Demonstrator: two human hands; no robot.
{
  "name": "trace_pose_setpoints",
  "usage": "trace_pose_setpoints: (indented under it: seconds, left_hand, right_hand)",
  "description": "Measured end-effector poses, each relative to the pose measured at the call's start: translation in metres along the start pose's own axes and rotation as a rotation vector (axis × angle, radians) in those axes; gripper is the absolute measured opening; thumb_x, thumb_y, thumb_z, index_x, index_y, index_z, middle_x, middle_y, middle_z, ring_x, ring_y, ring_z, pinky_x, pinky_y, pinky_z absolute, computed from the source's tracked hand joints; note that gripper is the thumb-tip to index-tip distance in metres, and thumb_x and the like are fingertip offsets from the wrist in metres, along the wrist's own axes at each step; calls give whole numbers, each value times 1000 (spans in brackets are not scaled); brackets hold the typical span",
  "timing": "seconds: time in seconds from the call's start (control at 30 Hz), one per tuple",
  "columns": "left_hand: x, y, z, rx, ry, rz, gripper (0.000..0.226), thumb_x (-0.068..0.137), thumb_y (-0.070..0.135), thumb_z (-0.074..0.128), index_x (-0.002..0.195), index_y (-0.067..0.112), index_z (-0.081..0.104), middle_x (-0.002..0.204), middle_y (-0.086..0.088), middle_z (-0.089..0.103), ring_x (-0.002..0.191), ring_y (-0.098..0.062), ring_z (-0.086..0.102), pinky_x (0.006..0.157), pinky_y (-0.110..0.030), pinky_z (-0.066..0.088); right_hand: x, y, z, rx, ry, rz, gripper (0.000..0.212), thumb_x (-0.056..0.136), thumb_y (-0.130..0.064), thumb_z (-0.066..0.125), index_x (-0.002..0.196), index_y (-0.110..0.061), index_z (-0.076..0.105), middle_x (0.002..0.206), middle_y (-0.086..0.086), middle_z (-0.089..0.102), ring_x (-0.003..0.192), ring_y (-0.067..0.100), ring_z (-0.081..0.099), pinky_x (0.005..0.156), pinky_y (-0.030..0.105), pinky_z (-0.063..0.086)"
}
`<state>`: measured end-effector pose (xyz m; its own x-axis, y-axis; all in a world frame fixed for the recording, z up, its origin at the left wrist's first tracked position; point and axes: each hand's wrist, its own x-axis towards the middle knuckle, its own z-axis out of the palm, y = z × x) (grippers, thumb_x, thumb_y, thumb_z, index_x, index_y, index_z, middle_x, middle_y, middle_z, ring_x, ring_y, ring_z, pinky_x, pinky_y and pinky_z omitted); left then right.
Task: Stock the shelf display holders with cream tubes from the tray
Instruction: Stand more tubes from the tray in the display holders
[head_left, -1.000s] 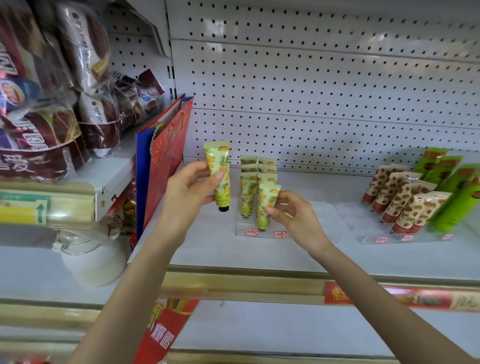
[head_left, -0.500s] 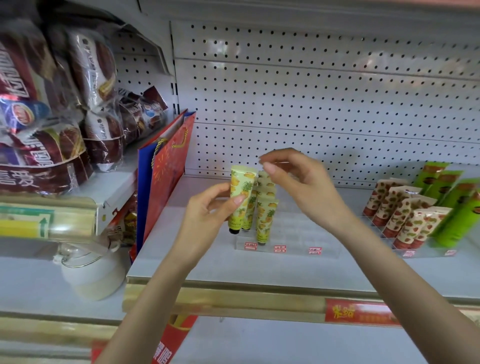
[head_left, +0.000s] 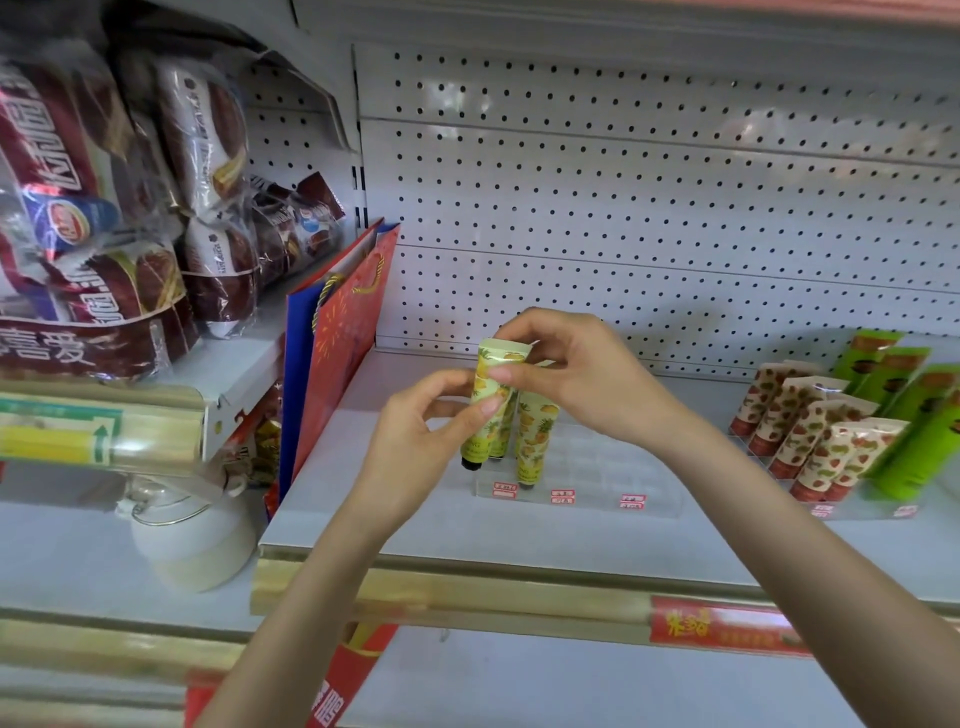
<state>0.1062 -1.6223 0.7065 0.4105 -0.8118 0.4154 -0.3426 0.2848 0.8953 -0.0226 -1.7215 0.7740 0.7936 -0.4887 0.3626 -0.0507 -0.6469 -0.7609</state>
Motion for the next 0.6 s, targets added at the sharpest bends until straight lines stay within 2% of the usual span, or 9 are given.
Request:
trace_pose_setpoints:
  seconds: [0.07, 0.1, 0.17, 0.23, 0.3, 0.37, 0.47, 0.6]
  left_hand:
    - [-2, -4, -4, 87, -2, -19, 31, 75, 47, 60, 101, 30, 63, 97, 15, 67, 91, -1, 63, 75, -19, 50]
    - [-4, -9, -8, 168, 8, -28, 34, 77, 52, 59, 103, 31, 61, 100, 16, 65, 94, 2, 61, 76, -20, 50]
    - [-9, -21, -15, 372, 17, -40, 48, 79, 66, 53, 112, 32, 58, 108, 19, 61, 101, 1, 56, 83, -31, 51]
    - [-16, -28, -21, 546, -22, -56, 64, 76, 74, 36, 121, 33, 54, 117, 20, 56, 108, -2, 52, 89, -42, 48]
    - [-21, -32, -23, 672, -74, -68, 66, 78, 74, 31, 127, 33, 49, 127, 17, 52, 116, -6, 48, 93, -43, 45]
    - [-26, -34, -21, 777, -121, -67, 58, 86, 67, 35, 131, 31, 46, 134, 15, 48, 122, -9, 43, 95, -37, 42]
    - [-29, -35, -18, 860, -159, -78, 50, 91, 56, 39, 134, 31, 43, 137, 15, 44, 124, -8, 39, 89, -29, 36]
    - [-30, -39, -19, 852, -180, -86, 49, 90, 57, 38, 132, 32, 44, 135, 17, 45, 122, -6, 40, 87, -27, 35]
  right_hand:
    - [2, 4, -1, -12, 20, 17, 13, 82, -11, 70, 84, -23, 63, 86, -9, 66, 71, 5, 59, 72, 19, 49]
    - [3, 7, -1, -28, 28, 26, 13, 82, -12, 70, 84, -23, 63, 87, -9, 65, 70, 4, 58, 72, 19, 49]
    - [2, 13, 0, -82, 35, 39, 12, 83, -12, 70, 84, -22, 63, 85, -12, 64, 65, -1, 55, 69, 14, 47]
    - [1, 19, 3, -134, 30, 54, 12, 83, -12, 69, 85, -21, 62, 75, -18, 62, 61, -4, 53, 63, 7, 41]
    - [0, 24, 6, -157, 23, 71, 11, 84, -11, 69, 86, -20, 62, 64, -24, 60, 58, -3, 52, 58, 6, 38]
    - [0, 29, 9, -177, 27, 71, 10, 84, -10, 68, 88, -18, 63, 62, -24, 59, 59, -3, 52, 58, 6, 38]
    - [0, 34, 13, -197, 21, 64, 8, 84, -9, 68, 91, -12, 65, 72, -17, 58, 62, -4, 53, 60, 6, 39]
    - [1, 40, 17, -228, -3, 66, 9, 84, -9, 68, 92, -8, 66, 81, -4, 63, 68, -1, 54, 65, 6, 40]
